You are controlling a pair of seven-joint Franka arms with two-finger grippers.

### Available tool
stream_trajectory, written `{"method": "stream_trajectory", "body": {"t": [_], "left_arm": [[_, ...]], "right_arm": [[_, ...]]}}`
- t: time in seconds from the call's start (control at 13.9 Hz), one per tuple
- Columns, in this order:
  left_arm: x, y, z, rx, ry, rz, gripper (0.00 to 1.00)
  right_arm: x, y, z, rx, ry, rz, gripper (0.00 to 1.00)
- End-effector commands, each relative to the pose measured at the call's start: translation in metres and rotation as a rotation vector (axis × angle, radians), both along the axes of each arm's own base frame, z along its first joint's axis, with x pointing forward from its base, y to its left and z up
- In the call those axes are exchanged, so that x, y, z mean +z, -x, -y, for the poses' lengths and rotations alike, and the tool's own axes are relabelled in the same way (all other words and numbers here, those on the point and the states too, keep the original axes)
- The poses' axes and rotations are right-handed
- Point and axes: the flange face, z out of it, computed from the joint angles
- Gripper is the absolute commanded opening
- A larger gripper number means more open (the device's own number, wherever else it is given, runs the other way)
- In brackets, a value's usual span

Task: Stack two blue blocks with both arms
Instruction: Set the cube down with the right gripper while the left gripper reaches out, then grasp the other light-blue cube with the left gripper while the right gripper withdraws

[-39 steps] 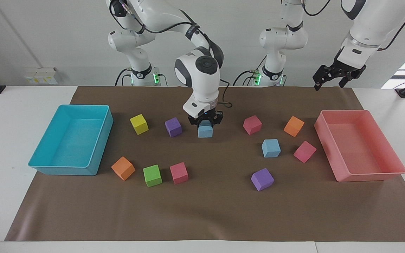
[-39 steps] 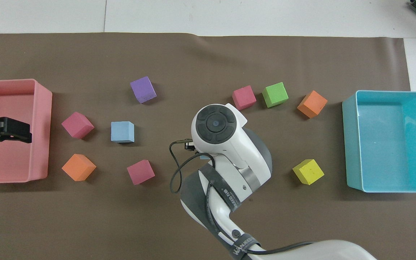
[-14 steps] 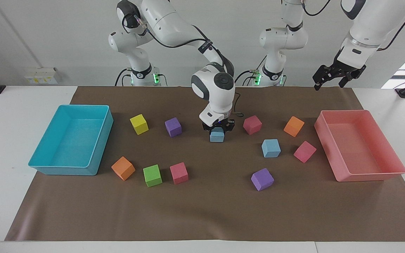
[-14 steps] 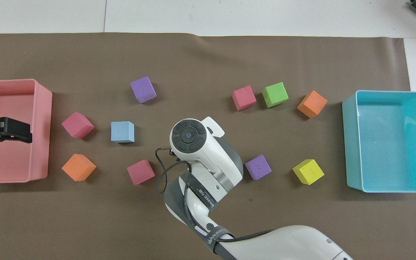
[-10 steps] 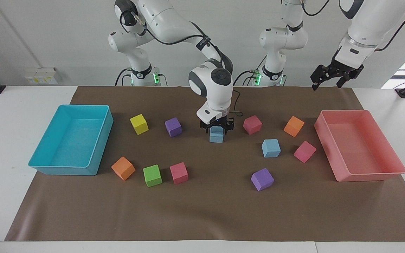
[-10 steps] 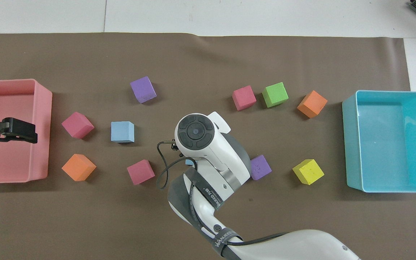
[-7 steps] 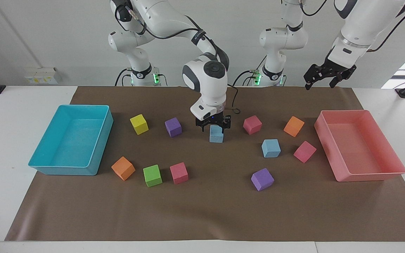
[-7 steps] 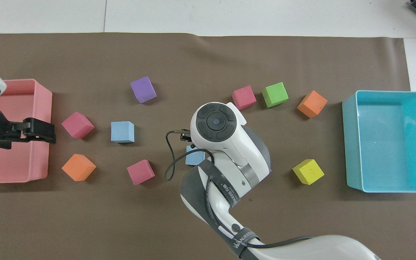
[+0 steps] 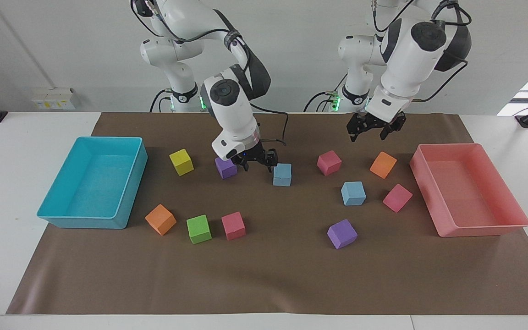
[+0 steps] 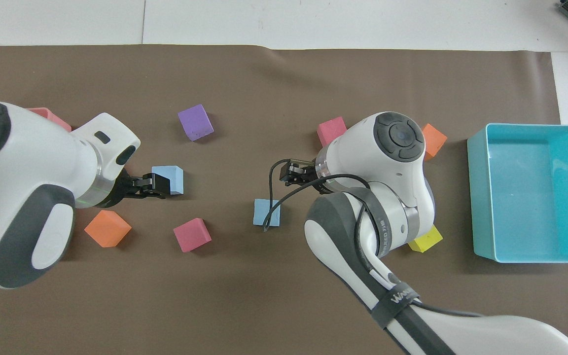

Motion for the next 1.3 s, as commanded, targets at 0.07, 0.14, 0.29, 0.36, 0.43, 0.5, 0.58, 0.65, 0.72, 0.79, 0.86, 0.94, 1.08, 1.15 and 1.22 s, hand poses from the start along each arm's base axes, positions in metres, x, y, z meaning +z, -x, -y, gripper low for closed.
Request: {"method": "stream_trajectory", "body": {"t": [0.07,0.14,0.29,0.36,0.43,0.5,0.58,0.65,0.72,0.79,0.86,0.94,1.08,1.15,1.22], "left_arm": [[-0.084,0.015,0.009,0.004,0.021,0.039,1.00],[-0.099,0.010,0.014,-0.004,0.024,0.047,1.00],[-0.116,0.002,0.015,-0.003,0.027,0.059,1.00],[-0.123,-0.001,0.016,-0.007,0.028,0.072,1.00],[-0.131,-0.005,0.015,-0.012,0.024,0.075,1.00],[-0.138,-0.008,0.016,-0.031,0.004,0.087,1.00],[-0.140,-0.011,0.013,-0.051,-0.016,0.105,1.00],[-0.141,-0.013,0.010,-0.075,-0.038,0.113,1.00],[-0.140,-0.015,0.009,-0.096,-0.055,0.120,1.00],[-0.139,-0.016,0.008,-0.112,-0.068,0.130,1.00],[-0.139,-0.017,0.008,-0.115,-0.070,0.135,1.00],[-0.138,-0.021,0.002,-0.103,-0.065,0.151,1.00],[-0.157,-0.027,0.002,-0.094,-0.059,0.156,1.00],[-0.162,-0.030,0.002,-0.093,-0.053,0.167,1.00],[-0.166,-0.031,0.001,-0.094,-0.052,0.169,1.00]], "right_arm": [[-0.018,0.015,0.027,-0.019,-0.104,0.036,0.41],[-0.022,0.015,0.030,-0.027,-0.114,0.028,0.18],[-0.029,0.013,0.039,-0.061,-0.161,0.032,0.00],[-0.033,0.011,0.051,-0.081,-0.183,0.031,0.00],[-0.035,0.010,0.057,-0.093,-0.212,0.029,0.00],[-0.036,0.011,0.060,-0.109,-0.239,0.026,0.00],[-0.039,0.012,0.064,-0.109,-0.255,0.025,0.00],[-0.045,0.013,0.070,-0.098,-0.276,0.040,0.00],[-0.046,0.013,0.072,-0.119,-0.319,0.063,0.00],[-0.050,0.013,0.077,-0.118,-0.343,0.073,0.00],[-0.053,0.014,0.077,-0.100,-0.362,0.085,0.00],[-0.063,0.017,0.078,-0.103,-0.384,0.083,0.00],[-0.084,0.027,0.083,-0.083,-0.406,0.116,0.00],[-0.090,0.032,0.083,-0.092,-0.429,0.113,0.00],[-0.096,0.035,0.080,-0.104,-0.448,0.112,0.00]]}}
